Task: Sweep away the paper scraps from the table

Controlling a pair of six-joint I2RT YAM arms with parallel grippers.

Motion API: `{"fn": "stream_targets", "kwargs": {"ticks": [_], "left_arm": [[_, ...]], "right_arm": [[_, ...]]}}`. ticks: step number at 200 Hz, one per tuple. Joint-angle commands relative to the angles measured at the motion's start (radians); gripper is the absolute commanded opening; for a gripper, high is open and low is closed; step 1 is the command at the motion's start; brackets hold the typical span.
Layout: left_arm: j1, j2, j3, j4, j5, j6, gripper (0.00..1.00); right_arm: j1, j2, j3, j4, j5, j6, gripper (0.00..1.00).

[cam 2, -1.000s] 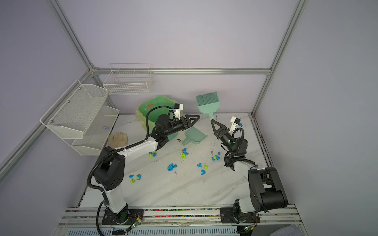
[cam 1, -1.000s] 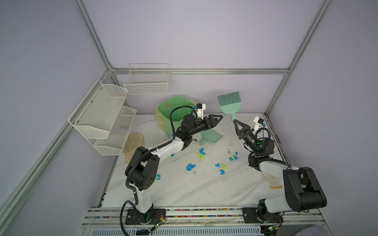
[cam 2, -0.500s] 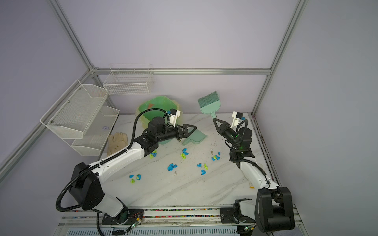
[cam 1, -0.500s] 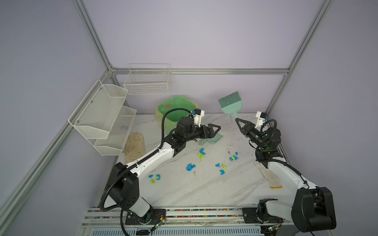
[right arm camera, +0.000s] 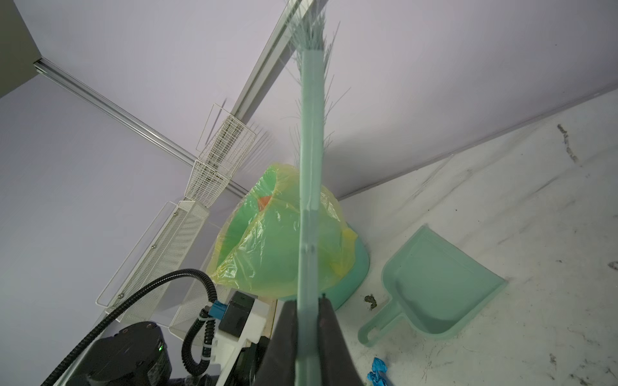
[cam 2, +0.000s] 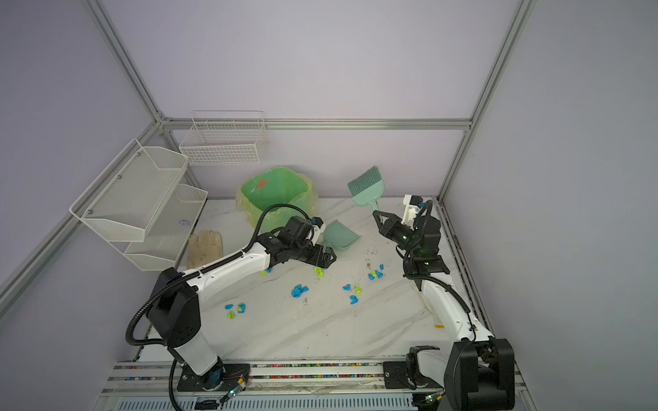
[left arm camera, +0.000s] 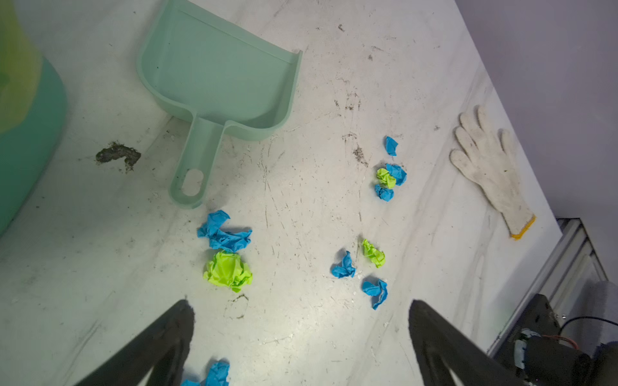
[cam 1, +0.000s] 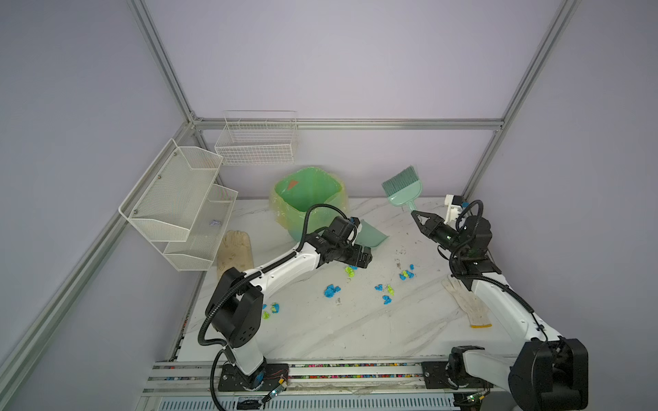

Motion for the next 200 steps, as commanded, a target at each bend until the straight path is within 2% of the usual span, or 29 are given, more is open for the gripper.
{"fn": "stream_targets", "kwargs": {"ticks": [1, 43, 81, 117, 142, 200], "left_arm": [[0.012, 0.045, 0.143, -0.083, -0.032, 0.083, 1.00], [0.066, 0.137, 0.215, -0.119, -0.031, 0.056, 0.99], [0.117, 0.189, 0.270, -0.121, 0.019, 0.073, 0.92], [0.119, 0.223, 0.309, -0.128, -0.024, 0.099, 0.84], [0.116, 0.255, 0.347, -0.139, -0.087, 0.070, 0.74], [0.079, 0.337, 0.400, -0.172, -0.217, 0.093, 0.63]], "right_arm": [[-0.009, -0.028, -0.004, -0.001, -0.016, -0.032, 0.00], [-0.011, -0.033, -0.012, -0.001, -0.019, -0.029, 0.00], [-0.014, -0.036, -0.014, -0.001, -0.022, -0.031, 0.00], [-0.014, -0.048, -0.021, -0.001, -0.022, -0.031, 0.00], [-0.013, -0.056, -0.028, -0.011, -0.020, -0.028, 0.00], [-0.015, -0.059, -0.018, -0.013, -0.033, -0.024, 0.00]]}}
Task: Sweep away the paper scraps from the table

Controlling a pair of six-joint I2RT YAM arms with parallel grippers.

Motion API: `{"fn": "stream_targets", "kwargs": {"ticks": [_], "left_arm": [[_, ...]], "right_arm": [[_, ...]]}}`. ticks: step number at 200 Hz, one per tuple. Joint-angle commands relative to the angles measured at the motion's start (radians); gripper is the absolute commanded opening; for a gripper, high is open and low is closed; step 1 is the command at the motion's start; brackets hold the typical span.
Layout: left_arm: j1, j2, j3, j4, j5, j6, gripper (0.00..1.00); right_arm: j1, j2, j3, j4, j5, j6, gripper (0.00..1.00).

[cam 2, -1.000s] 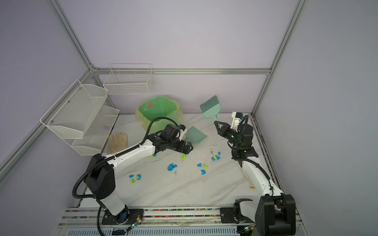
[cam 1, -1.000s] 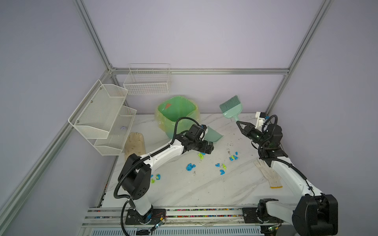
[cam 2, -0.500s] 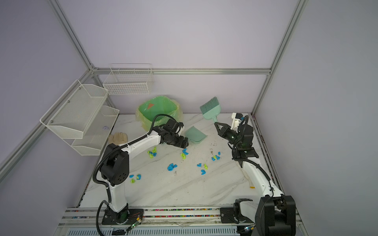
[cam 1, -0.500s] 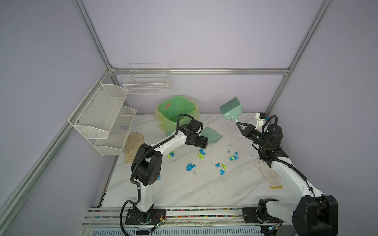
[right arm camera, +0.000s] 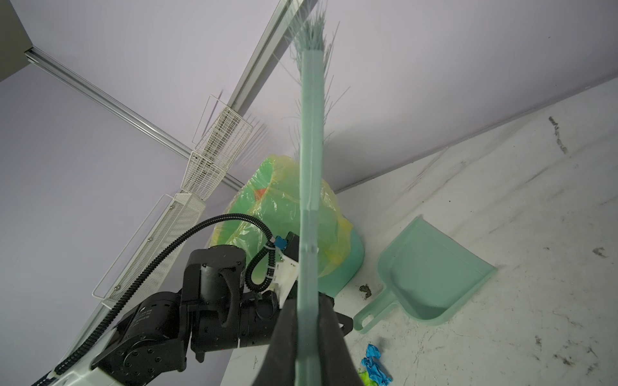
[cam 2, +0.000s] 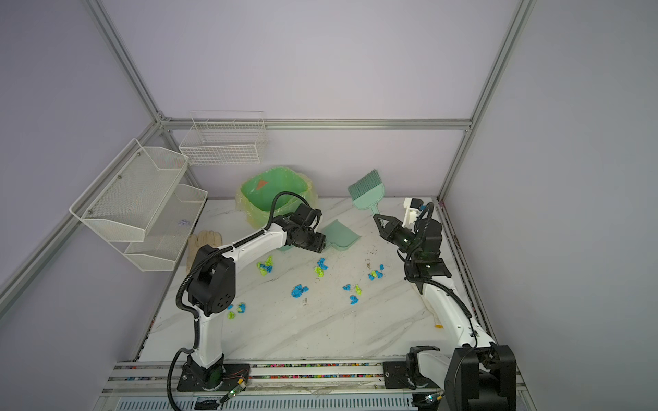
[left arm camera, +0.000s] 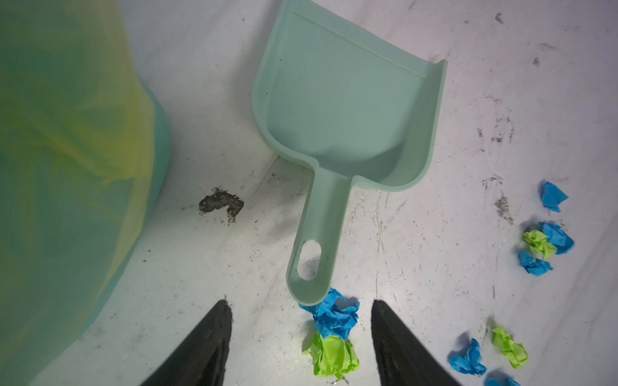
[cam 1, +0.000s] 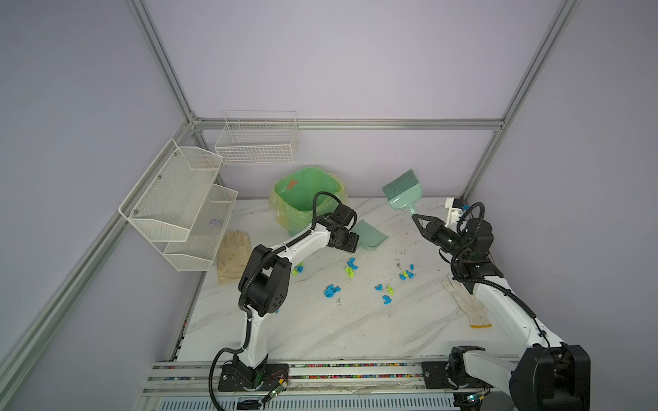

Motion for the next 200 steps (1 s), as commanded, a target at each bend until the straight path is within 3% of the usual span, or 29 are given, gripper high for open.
{"fn": "stream_targets", "kwargs": {"ticks": [1, 74, 97, 136, 200], "left_arm": [[-0.016, 0.024, 0.103, -0.029, -0.074, 0.014, 0.63], [-0.026, 0.070, 0.152, -0.041, -0.113, -0.041, 0.52], [-0.026, 0.044, 0.143, -0.032, -0.070, -0.070, 0.52], [-0.024, 0.070, 0.189, -0.053, -0.164, -0.041, 0.52], [-0.021, 0.119, 0.218, -0.068, -0.173, -0.039, 0.50]], "right_arm": [[-0.004, -0.026, 0.004, 0.012, -0.019, -0.006, 0.00], [-0.004, -0.033, -0.019, 0.013, -0.009, -0.001, 0.00], [-0.006, -0.036, -0.022, 0.015, -0.014, -0.002, 0.00], [-0.006, -0.028, -0.019, 0.015, -0.007, -0.005, 0.00], [-0.006, -0.030, -0.030, 0.019, -0.011, -0.011, 0.00]]}}
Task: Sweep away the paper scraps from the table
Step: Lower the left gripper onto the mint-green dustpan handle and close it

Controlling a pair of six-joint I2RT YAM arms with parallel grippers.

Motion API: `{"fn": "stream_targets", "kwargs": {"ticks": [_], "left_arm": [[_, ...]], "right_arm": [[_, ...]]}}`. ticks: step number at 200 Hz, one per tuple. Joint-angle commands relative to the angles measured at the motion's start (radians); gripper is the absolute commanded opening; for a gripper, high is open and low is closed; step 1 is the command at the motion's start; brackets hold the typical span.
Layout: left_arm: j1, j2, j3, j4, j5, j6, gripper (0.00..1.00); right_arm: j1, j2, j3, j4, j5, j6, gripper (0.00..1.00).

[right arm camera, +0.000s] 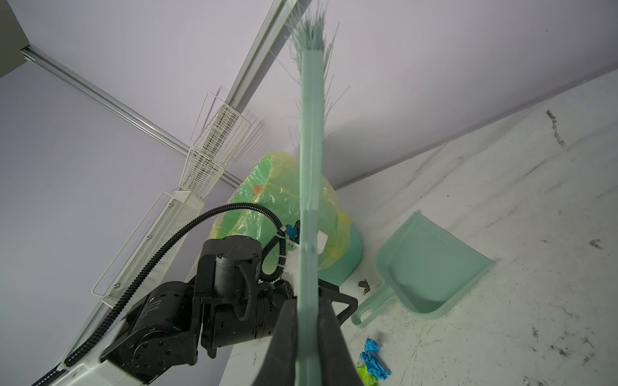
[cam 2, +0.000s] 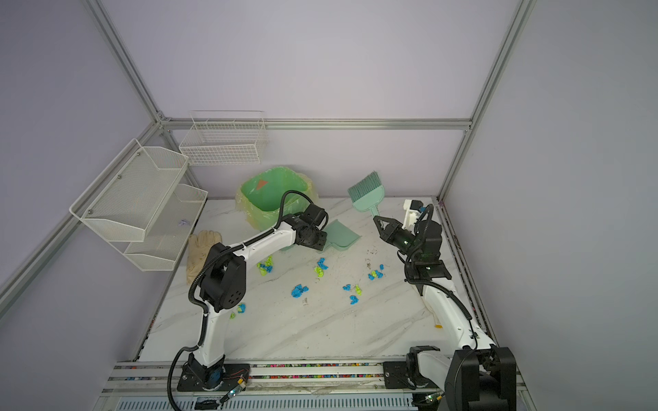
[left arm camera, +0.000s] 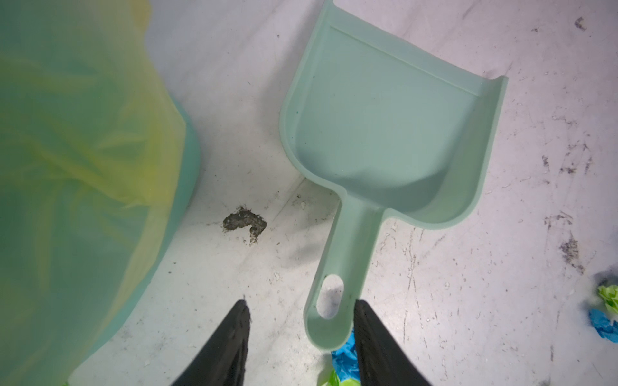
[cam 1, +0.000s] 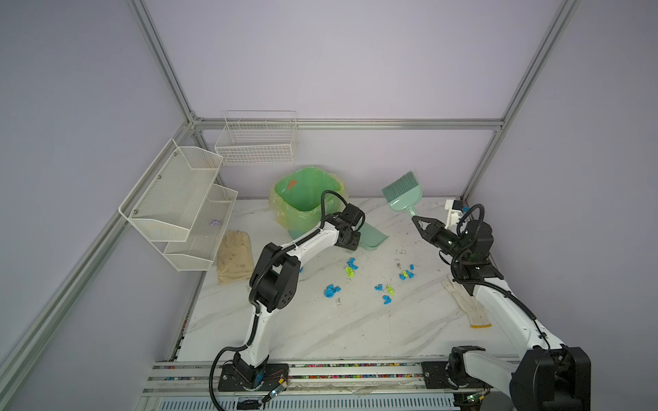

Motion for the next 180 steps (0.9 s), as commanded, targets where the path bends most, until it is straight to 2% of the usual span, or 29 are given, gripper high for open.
{"fn": "stream_targets", "kwargs": {"ticks": [1, 98, 180], "left_arm": [[0.005, 0.035, 0.092, -0.008, -0.025, 0.001, 0.50], [-0.012, 0.050, 0.041, -0.018, 0.009, 0.019, 0.47], [-0.022, 0.050, -0.025, -0.009, 0.042, -0.011, 0.33]], "right_arm": [[-0.005, -0.016, -0.010, 0.022, -0.010, -0.011, 0.00], [-0.011, -0.022, -0.009, 0.023, -0.023, -0.008, 0.00], [-0.013, -0.029, -0.013, 0.024, -0.018, -0.001, 0.00]]}}
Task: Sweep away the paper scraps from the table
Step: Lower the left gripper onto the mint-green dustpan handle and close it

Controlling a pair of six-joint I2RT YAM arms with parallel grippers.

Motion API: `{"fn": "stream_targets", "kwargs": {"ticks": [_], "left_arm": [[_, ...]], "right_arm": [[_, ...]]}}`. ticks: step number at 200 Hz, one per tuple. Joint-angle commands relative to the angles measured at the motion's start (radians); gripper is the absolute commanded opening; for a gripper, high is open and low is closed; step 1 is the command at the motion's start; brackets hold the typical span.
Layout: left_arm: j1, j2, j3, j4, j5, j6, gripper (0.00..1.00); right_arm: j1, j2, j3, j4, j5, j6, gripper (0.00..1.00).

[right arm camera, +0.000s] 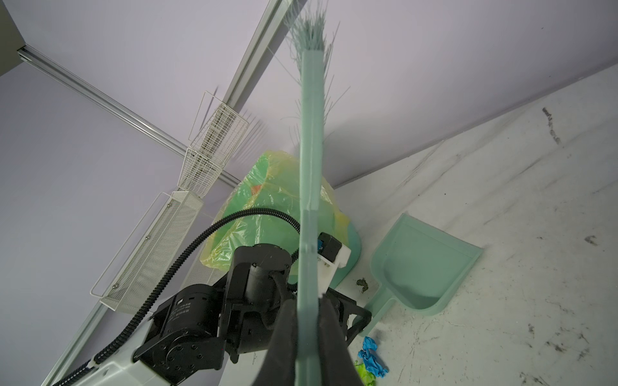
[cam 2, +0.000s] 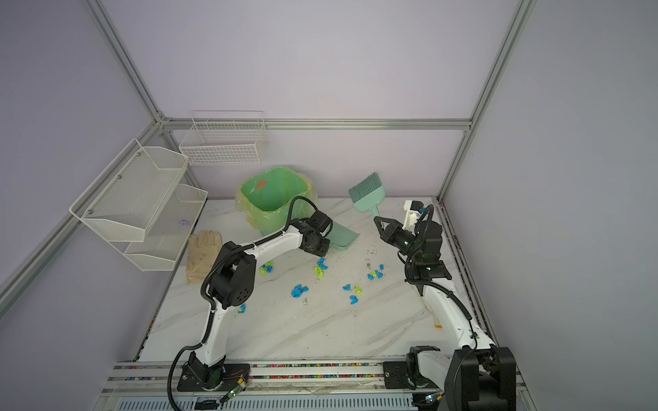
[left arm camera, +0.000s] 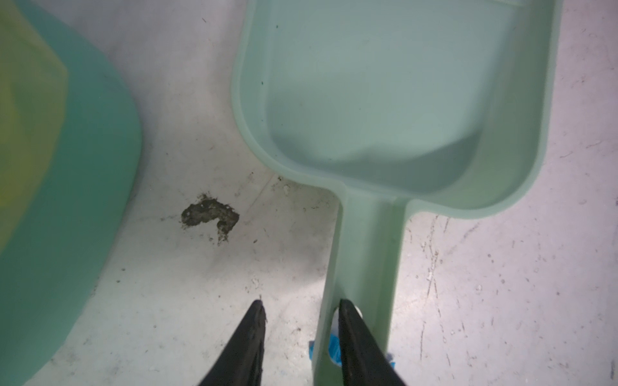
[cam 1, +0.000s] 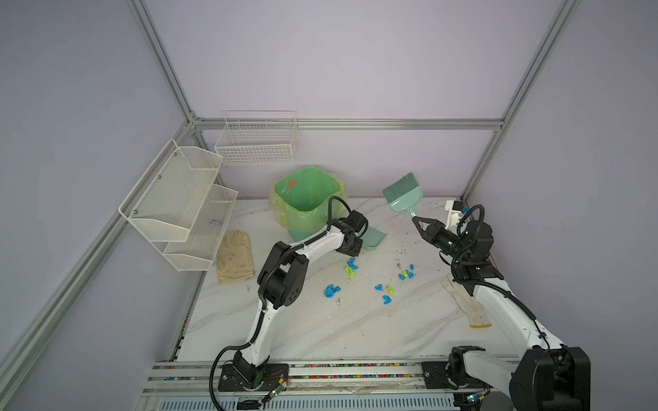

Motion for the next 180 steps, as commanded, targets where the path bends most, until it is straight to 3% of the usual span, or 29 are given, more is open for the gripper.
{"fn": "stream_targets", "kwargs": {"ticks": [1, 180], "left_arm": [[-0.002, -0.027, -0.032, 0.008, 0.024, -0.019, 0.33], [-0.002, -0.038, -0.051, 0.012, 0.080, -0.063, 0.06]], "right_arm": [[-0.006, -0.028, -0.008, 0.026, -0.015, -0.001, 0.00], [-0.009, -0.048, -0.004, 0.017, -0.016, 0.007, 0.00]]}}
